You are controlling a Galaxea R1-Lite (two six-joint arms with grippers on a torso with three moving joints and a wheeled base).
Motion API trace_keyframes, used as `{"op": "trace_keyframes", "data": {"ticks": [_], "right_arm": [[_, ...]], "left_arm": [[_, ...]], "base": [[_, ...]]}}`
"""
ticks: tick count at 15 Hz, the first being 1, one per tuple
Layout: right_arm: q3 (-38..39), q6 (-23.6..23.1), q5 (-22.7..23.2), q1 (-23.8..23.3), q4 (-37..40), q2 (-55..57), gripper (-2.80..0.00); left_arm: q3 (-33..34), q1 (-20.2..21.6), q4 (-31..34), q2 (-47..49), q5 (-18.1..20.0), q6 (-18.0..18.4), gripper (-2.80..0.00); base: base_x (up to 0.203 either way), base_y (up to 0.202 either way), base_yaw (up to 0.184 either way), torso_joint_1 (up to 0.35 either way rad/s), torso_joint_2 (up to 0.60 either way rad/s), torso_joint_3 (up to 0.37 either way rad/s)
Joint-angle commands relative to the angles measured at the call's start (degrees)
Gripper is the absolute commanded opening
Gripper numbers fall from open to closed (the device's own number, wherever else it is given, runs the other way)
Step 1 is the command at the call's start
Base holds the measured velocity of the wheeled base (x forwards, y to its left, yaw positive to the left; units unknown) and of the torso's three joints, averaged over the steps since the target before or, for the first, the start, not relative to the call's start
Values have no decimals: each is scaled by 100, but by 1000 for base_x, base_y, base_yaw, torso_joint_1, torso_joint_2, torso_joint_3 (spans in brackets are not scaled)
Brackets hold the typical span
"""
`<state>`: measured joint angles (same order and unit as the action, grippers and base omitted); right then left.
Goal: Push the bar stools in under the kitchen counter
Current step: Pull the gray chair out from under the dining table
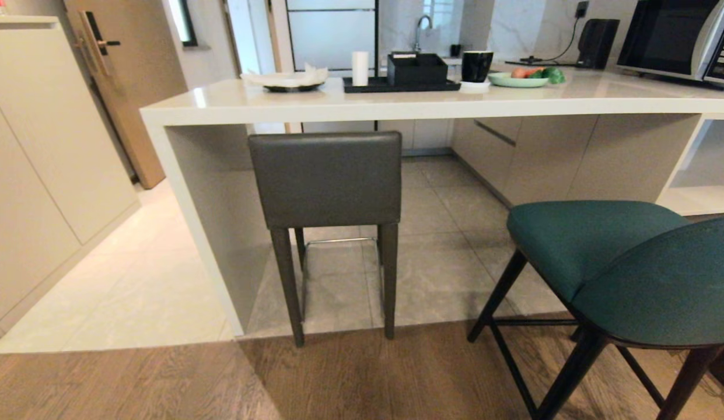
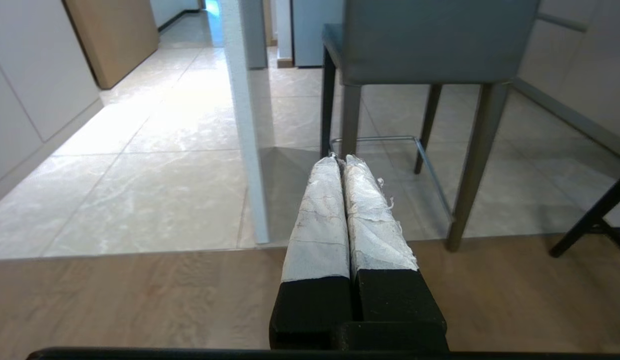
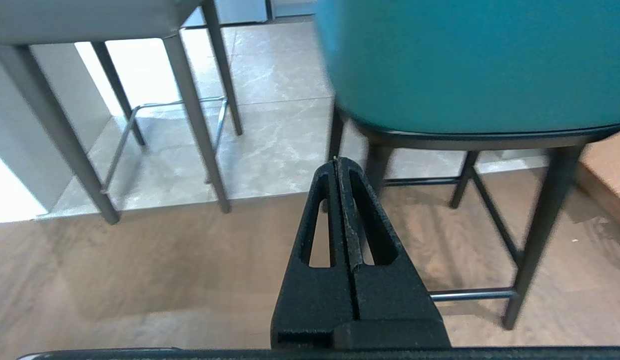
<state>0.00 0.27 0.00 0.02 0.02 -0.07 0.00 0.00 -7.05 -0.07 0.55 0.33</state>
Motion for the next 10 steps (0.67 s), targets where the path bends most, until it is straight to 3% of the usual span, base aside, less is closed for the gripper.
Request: {"op": "trace_keyframes", "data": {"ticks": [1, 4, 10], "right_arm": [[0, 0, 0, 4, -2, 7, -280], [0, 0, 0, 6, -2, 7, -280], [0, 0, 0, -1, -2, 7, -280]], "left_arm": [[229, 0, 1, 7, -2, 2, -280], [229, 0, -7, 7, -2, -7, -280], [229, 0, 1, 7, -2, -7, -280]], "base": [[0, 199, 3, 2, 10, 2], [0, 153, 0, 3, 4, 4], [0, 0, 0, 0, 0, 0]]}}
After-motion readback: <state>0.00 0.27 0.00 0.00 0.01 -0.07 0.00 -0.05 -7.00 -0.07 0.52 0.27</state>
